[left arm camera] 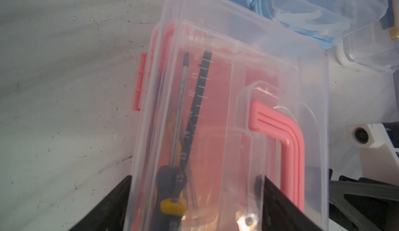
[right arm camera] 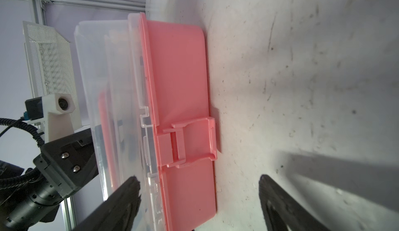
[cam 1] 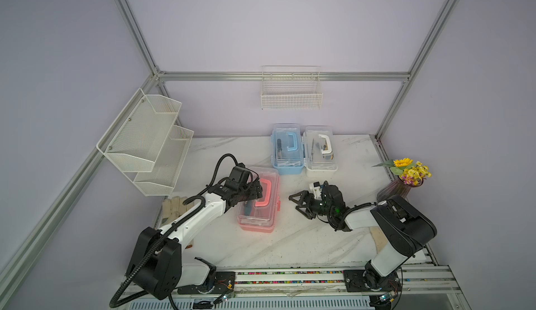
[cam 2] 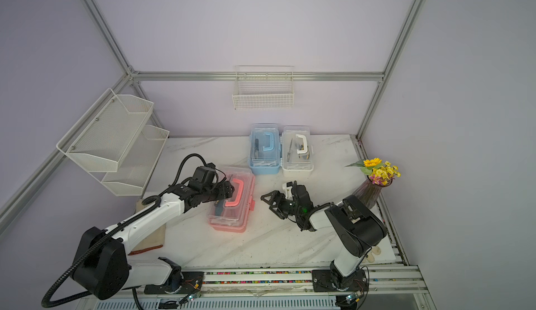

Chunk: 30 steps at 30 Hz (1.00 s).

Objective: Close toolboxes
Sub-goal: Fasten the toolbox latch on the toolbox.

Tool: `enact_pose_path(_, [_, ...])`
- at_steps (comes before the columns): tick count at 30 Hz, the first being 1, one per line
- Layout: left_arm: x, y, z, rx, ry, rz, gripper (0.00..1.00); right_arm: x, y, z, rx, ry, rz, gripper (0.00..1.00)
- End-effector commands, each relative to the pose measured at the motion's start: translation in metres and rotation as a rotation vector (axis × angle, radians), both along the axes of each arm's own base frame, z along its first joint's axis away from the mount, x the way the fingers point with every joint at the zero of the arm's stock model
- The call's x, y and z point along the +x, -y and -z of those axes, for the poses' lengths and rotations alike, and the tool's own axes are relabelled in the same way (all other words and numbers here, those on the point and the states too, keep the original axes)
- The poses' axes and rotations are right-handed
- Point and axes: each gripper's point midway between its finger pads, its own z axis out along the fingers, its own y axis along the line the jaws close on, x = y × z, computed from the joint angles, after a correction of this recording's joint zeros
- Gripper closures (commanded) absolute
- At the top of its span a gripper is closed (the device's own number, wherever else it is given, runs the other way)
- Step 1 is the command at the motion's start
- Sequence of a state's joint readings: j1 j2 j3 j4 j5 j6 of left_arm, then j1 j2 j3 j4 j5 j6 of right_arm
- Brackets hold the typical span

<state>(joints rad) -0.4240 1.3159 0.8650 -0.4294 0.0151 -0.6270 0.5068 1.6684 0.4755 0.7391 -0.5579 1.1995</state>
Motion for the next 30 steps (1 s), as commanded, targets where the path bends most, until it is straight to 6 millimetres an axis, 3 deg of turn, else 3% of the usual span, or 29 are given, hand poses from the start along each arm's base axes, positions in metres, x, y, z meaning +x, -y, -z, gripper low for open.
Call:
enact_pose_path(1, [-0.028, -0.009, 0.041, -0.062, -0.142, -0.039, 0.26, 0.004, -0.01, -0.018, 0.038, 0.043, -0.015, 0.11])
enact_pose_path(11, [-0.037, -0.01, 0.074, -0.228, -0.189, -0.071, 0.38, -0.001, -0.025, -0.023, 0.063, 0.047, -0.038, 0.16])
enact_pose_path(21, [-0.037, -0.01, 0.074, -0.224, -0.194, -0.065, 0.4, 0.013, -0.042, -0.017, 0.166, 0.068, -0.006, 0.1])
enact_pose_path(30, [-0.038, -0.01, 0.073, -0.219, -0.195, -0.057, 0.42, 0.025, -0.044, -0.029, 0.279, 0.121, 0.046, 0.1])
